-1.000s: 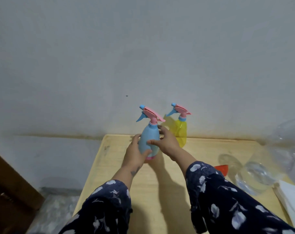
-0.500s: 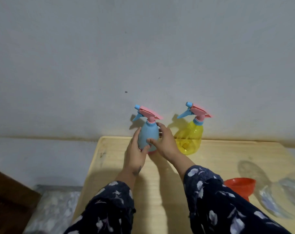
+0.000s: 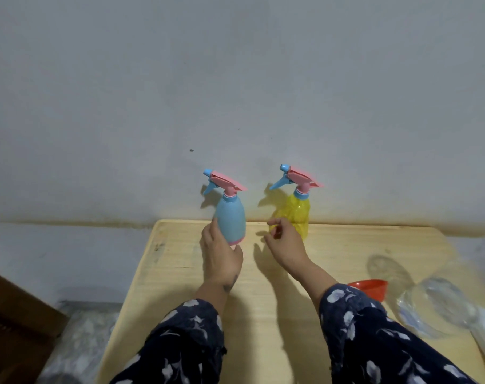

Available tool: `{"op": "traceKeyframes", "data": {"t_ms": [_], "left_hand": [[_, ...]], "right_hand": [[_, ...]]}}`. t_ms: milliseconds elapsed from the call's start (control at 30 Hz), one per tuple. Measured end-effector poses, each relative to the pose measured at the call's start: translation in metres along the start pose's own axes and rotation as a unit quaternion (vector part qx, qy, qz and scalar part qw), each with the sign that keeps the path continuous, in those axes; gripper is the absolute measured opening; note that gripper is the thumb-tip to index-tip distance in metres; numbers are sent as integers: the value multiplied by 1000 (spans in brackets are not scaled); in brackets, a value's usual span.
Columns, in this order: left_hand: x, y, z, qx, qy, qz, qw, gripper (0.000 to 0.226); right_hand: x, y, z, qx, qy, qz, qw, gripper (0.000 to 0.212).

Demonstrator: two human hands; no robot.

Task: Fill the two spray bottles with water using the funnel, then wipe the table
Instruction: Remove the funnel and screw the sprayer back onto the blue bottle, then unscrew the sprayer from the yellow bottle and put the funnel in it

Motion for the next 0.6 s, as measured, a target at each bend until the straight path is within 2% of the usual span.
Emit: {"op": "traceKeyframes", "data": {"t_ms": [100,200,300,400,500,600], "left_hand": [[-24,28,-7,-40,-36,16,998,58],[-46,41,-28,-21,-14,-17,1000,47],[-68,38,-57,43,23,-44,998,55],[-89,34,-74,67,45,-34,996,67],[-98,31,-83,74,57,-36,995,68],[-99,35,-83,68,53,-46,995,71]], "right_hand": [[-13,-3,36,-57,23,-12,998,21],[-18,-16,65,-101,28,-11,994,27],[-12,-32,80,-100,11,13,995,41],[-1,-46,82,-65,-39,35,996,49],[5,-55,77,-50,-92,42,994,47],[8,-60,77,-76,-108,39,991,41]]}}
Point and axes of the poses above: each hand's wrist, its own y-axis away from the middle knuckle, its own z-axis out of the back of the hand, x = y × z, the point moved 5 cm from there along -y, towards the middle knuckle, and after that the axes turned 12 degrees about -x, right-handed, at the moved point
